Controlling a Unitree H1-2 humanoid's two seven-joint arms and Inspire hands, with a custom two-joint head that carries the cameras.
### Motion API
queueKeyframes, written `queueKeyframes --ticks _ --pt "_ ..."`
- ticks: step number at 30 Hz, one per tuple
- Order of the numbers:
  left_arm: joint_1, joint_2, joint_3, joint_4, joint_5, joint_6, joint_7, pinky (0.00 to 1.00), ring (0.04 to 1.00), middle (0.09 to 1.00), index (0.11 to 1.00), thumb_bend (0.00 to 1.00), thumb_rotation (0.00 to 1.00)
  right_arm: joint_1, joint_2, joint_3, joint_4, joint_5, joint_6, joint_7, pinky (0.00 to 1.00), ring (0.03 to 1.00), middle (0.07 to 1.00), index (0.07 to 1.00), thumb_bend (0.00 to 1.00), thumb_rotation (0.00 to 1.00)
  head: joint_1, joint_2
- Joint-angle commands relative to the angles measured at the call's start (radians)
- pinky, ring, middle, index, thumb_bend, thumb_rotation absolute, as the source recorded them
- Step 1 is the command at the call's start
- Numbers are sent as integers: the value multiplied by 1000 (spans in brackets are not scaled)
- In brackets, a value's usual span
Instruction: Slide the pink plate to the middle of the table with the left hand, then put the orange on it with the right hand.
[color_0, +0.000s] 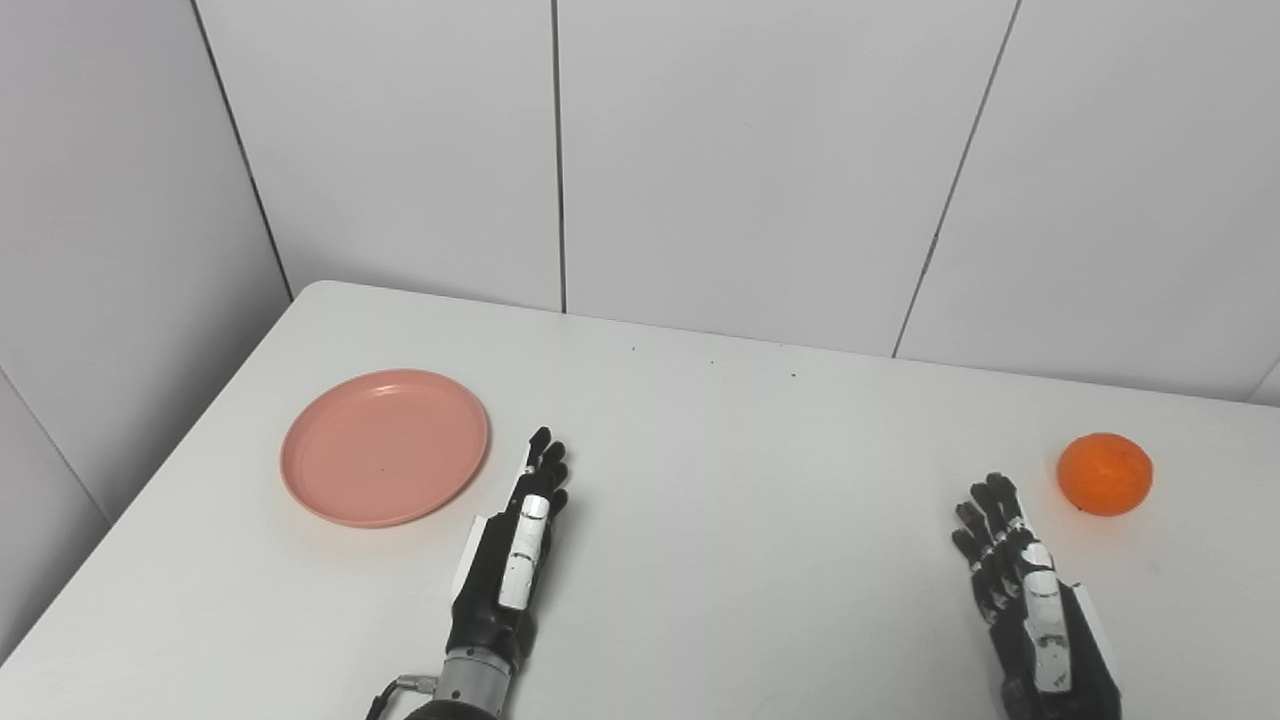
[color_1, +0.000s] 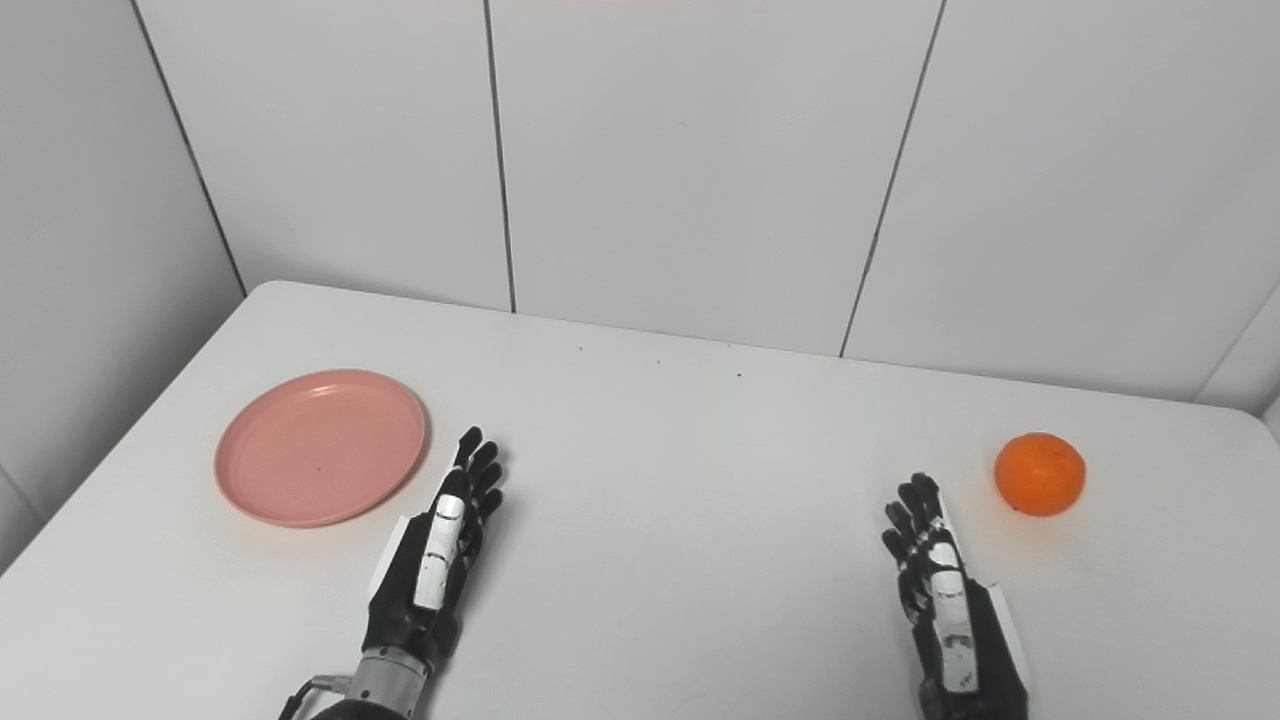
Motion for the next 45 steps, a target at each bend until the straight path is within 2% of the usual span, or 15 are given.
queueKeyframes --ticks 1,6,14,23,29,32,33,37,39,42,45 --pt "3 -11 -10 34 15 -31 3 1000 1000 1000 1000 687 1000 44 -6 -9 87 10 -53 22 1000 993 1000 1000 727 1000 0 -4" --pt "4 -16 -9 44 20 -34 5 1000 1000 1000 1000 697 1000 46 -13 -7 101 5 -69 32 1000 991 1000 1000 704 1000 6 -17" --pt "11 -10 -9 31 21 -27 0 1000 1000 1000 1000 701 1000 54 -10 -4 83 4 -59 34 1000 998 1000 1000 690 1000 -2 -2" --pt "9 -2 5 9 -17 -29 -16 1000 1000 1000 1000 713 1000 61 9 1 76 2 -49 22 1000 989 1000 1000 686 1000 -10 -13" --pt "-26 28 14 -88 -45 35 -31 1000 976 973 972 800 999 75 11 9 65 15 -37 33 1000 998 1000 1000 690 1000 -19 -29" --pt "-71 52 27 -132 -56 56 -34 1000 954 953 953 847 927 71 14 11 73 13 -40 29 1000 998 1000 1000 700 1000 -33 -39" --pt "-82 57 30 -138 -59 58 -34 1000 941 940 927 820 862 68 15 10 81 13 -45 28 1000 996 1000 1000 697 1000 -35 -39" --pt "-148 81 55 -161 -93 88 -40 983 922 924 892 734 737 61 20 6 99 4 -57 20 1000 988 1000 1000 679 1000 -42 -50" --pt "-177 91 71 -166 -131 105 -47 971 914 918 880 730 688 59 20 5 102 4 -55 21 1000 988 1000 1000 678 1000 -43 -54" --pt "-216 109 89 -171 -151 112 -48 925 889 896 858 767 656 56 22 4 108 6 -54 24 1000 986 1000 1000 685 1000 -44 -58" --pt "-259 145 114 -171 -190 114 -72 937 886 884 847 778 645 53 24 4 119 0 -64 22 1000 986 1000 1000 672 1000 -47 -60"
